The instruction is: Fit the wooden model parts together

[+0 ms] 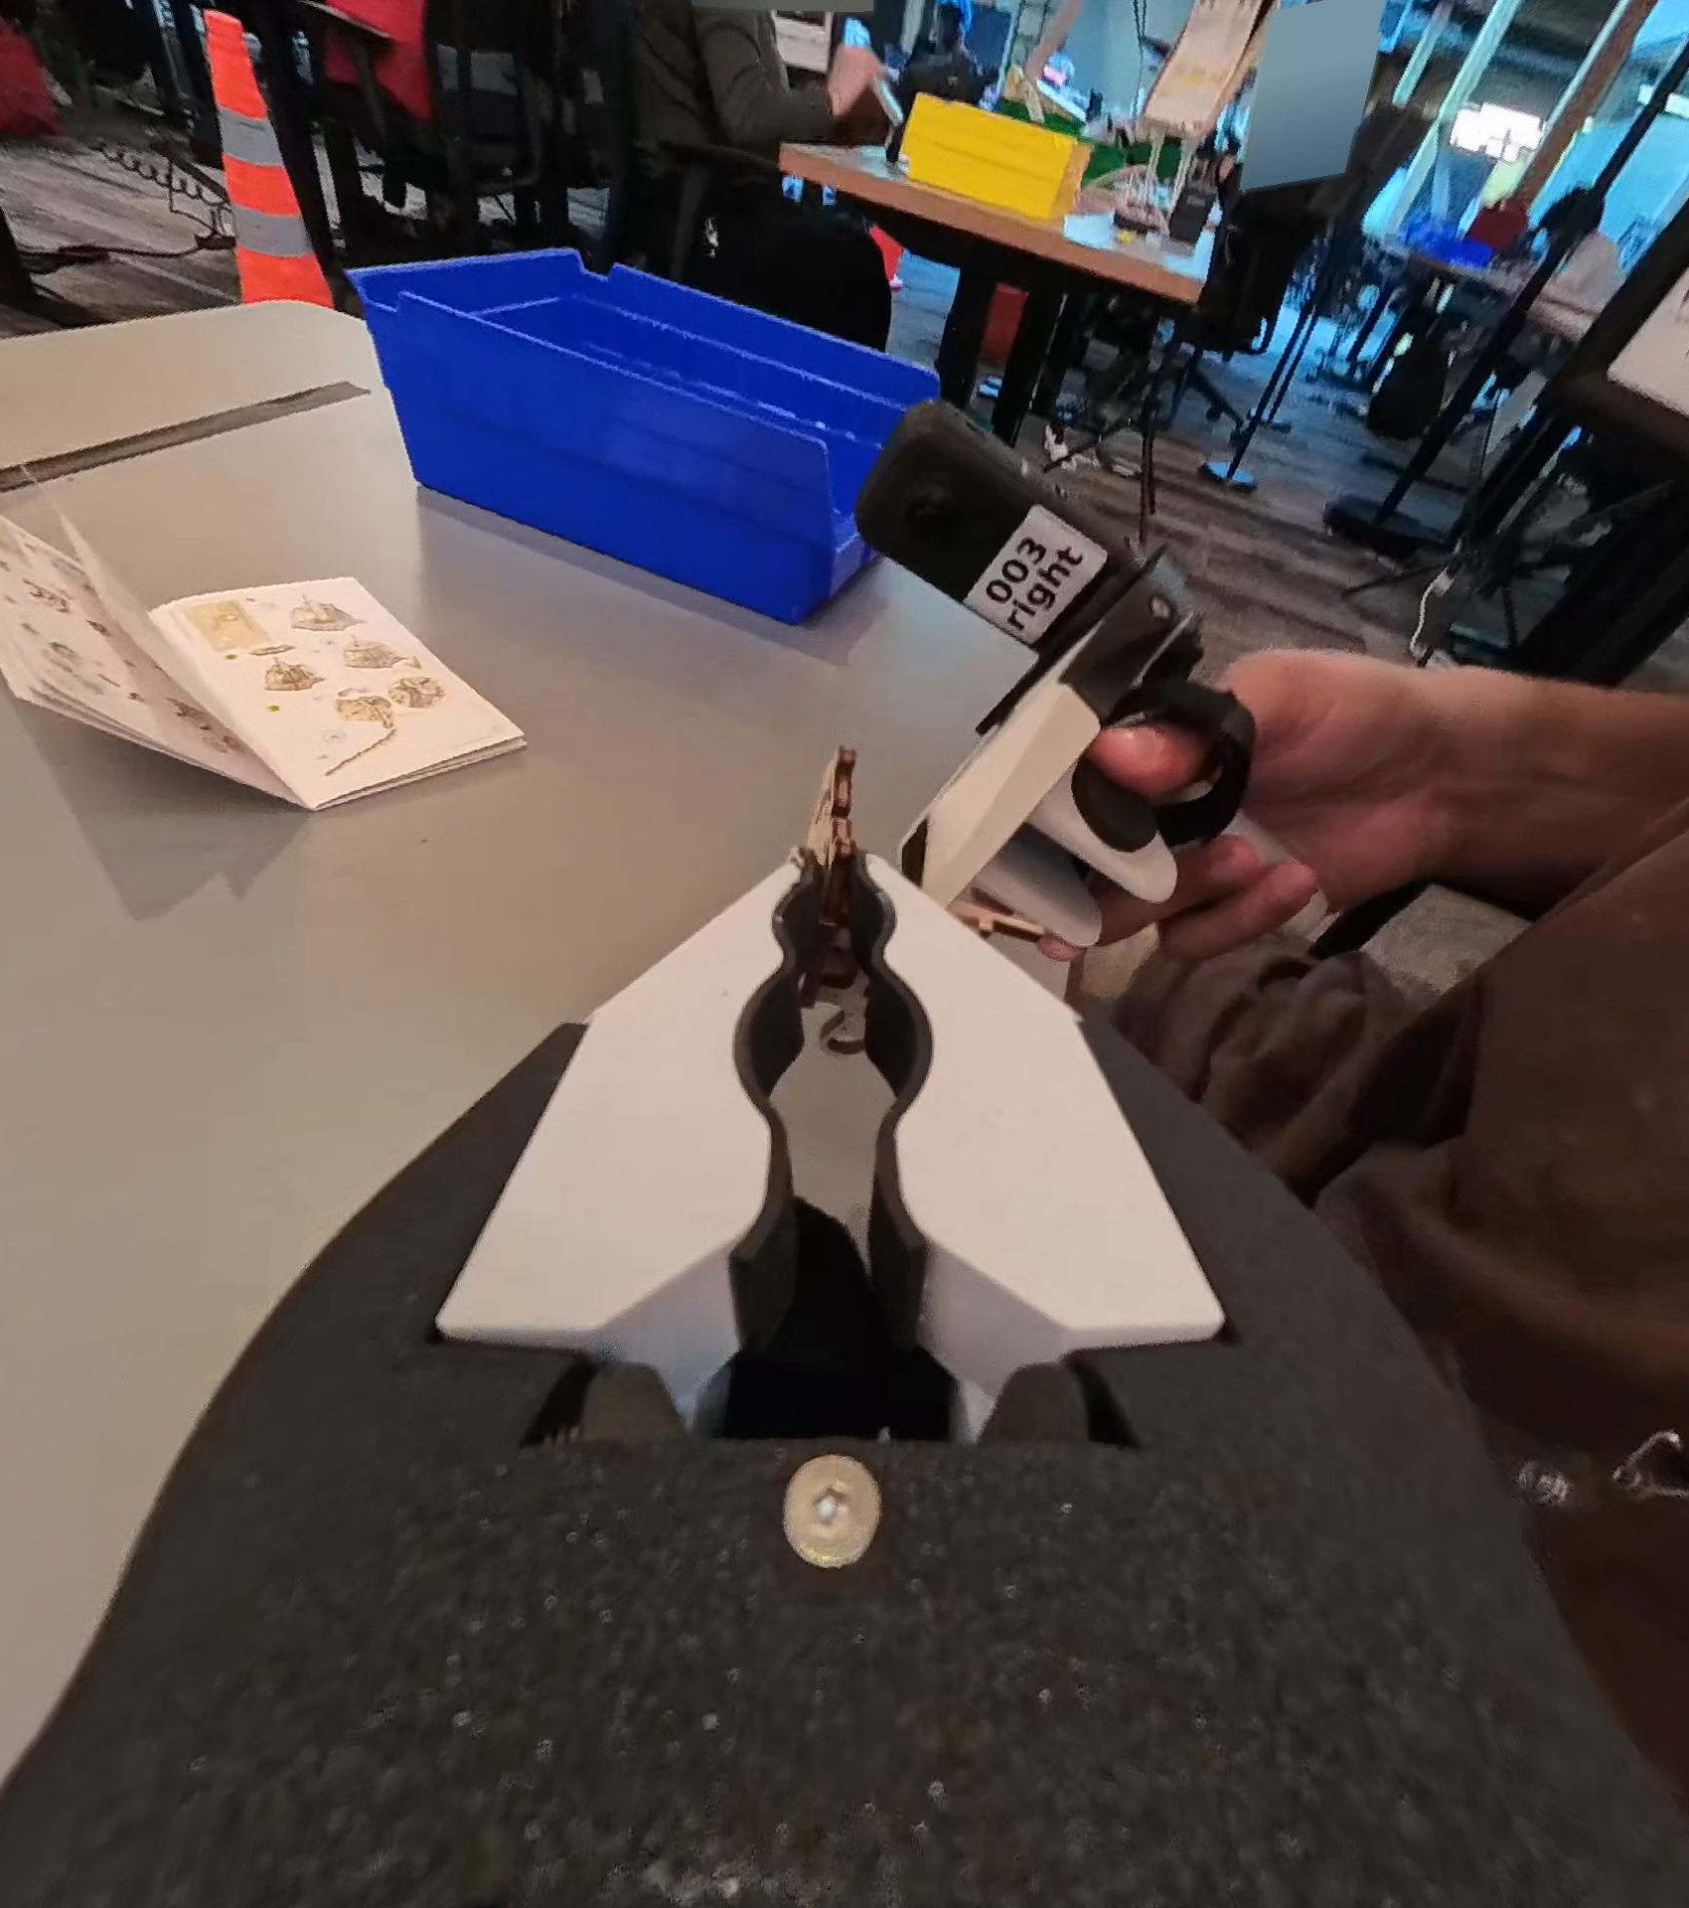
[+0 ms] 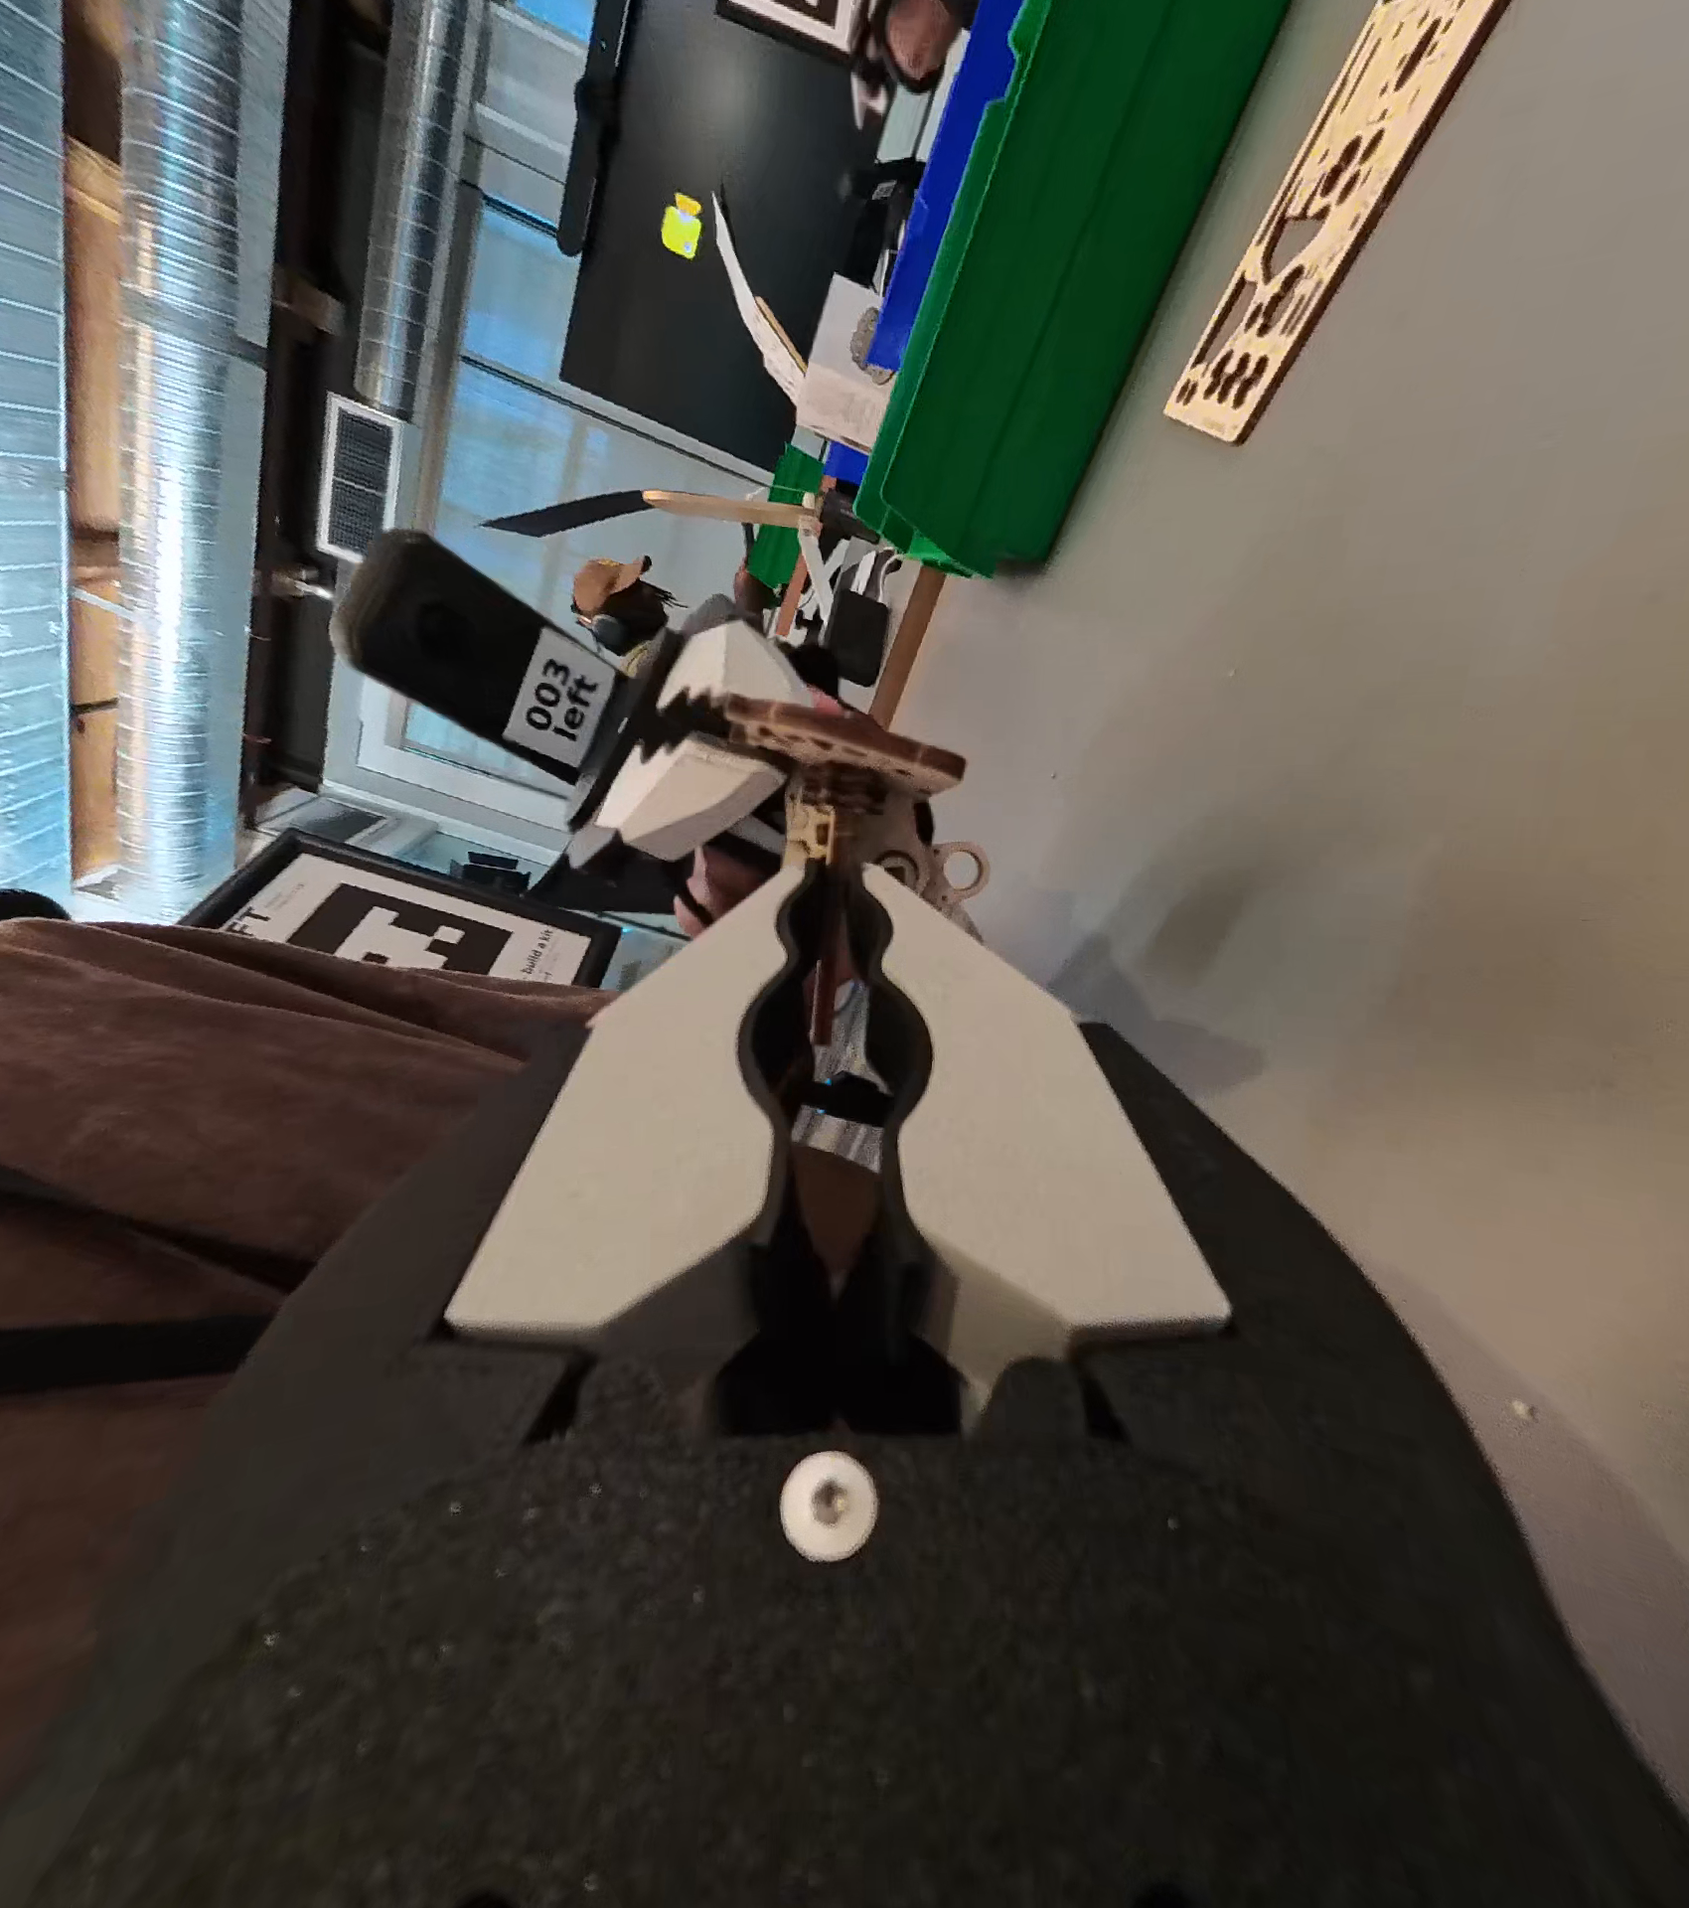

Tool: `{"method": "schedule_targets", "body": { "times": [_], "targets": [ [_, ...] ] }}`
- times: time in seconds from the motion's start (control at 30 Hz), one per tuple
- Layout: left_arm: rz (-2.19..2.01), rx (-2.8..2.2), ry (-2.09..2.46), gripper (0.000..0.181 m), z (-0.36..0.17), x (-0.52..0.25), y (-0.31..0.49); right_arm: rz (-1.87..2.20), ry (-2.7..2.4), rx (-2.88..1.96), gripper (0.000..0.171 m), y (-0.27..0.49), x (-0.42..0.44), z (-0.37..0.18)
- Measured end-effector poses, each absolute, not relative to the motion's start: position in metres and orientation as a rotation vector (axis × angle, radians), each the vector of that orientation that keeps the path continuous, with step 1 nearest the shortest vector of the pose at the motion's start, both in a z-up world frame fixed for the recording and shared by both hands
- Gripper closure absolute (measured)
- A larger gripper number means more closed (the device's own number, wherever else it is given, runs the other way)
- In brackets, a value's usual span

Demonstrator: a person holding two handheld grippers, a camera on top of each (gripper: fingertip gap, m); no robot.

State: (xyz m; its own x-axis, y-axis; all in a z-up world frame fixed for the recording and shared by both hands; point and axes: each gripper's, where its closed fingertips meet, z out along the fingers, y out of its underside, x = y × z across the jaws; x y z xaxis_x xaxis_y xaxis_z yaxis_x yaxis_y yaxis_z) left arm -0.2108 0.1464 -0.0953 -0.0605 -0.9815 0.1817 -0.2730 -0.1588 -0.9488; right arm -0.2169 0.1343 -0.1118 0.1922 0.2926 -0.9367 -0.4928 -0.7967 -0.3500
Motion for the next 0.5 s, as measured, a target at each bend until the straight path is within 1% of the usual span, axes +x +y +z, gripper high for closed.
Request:
{"method": "schedule_targets", "body": {
  "times": [0.23,0.37,0.5],
  "targets": [
    [-0.982,-1.398,1.539,0.180,-0.101,-0.211,0.146,1.673,0.170,-1.928,0.168,0.135,-0.218,-0.118],
    [-0.955,-1.399,1.524,0.180,-0.100,-0.211,0.149,1.634,0.104,-1.956,0.168,0.137,-0.217,-0.117],
    [-0.982,-1.375,1.483,0.180,-0.088,-0.212,0.150,1.770,0.127,-1.880,0.168,0.138,-0.219,-0.104]
  ]
}}
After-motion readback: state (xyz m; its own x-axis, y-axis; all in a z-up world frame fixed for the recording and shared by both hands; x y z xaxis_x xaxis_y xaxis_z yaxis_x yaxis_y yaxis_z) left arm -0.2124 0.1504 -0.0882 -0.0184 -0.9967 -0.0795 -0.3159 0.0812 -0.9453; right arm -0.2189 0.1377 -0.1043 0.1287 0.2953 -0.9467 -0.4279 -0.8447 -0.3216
